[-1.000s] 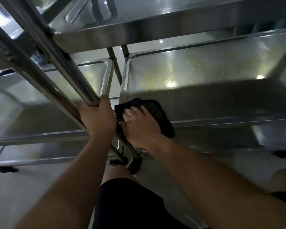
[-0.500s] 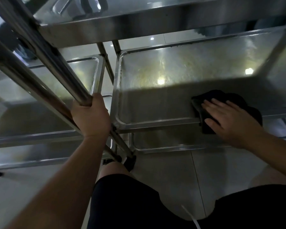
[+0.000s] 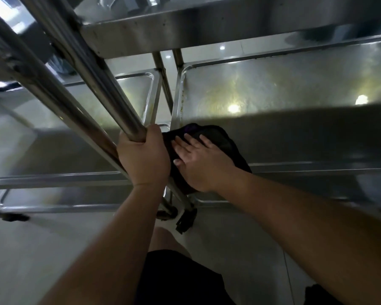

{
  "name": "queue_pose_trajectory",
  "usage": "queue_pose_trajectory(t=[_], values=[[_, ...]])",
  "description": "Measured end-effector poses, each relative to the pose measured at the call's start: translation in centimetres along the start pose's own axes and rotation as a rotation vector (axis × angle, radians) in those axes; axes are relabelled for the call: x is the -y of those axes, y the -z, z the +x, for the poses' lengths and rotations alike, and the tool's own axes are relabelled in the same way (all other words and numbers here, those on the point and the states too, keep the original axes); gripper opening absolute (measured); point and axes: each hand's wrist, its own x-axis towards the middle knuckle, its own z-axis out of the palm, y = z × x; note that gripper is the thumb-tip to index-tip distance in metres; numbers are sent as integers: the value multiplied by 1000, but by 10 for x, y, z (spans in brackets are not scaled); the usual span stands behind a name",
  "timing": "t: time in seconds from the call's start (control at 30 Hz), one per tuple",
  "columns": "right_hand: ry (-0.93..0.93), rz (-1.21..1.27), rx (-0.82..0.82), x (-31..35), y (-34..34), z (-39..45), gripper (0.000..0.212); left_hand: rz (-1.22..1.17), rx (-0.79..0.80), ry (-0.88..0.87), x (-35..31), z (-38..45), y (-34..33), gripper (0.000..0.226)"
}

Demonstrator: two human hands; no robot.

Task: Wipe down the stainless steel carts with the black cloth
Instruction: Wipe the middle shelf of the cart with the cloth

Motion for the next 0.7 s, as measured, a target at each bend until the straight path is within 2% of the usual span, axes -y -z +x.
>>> queue_pose_trajectory(t=[0.23, 0.4, 0.57, 0.63, 0.7], values=[[-212, -57, -1, -45, 25, 55, 66, 57, 2, -25, 4, -1, 2, 57], [-355, -56, -58, -106, 43, 33, 67, 54, -5, -39, 3, -1, 1, 58], [-741, -88, -168, -223, 77, -49, 65, 32, -17, -52, 4, -2, 2, 49], [-920, -69, -157, -245, 84, -73, 66, 29, -24, -63, 5, -3, 1, 46], [-1004, -45, -149, -240, 84, -70, 67, 16, -28, -67, 5, -2, 0, 46]])
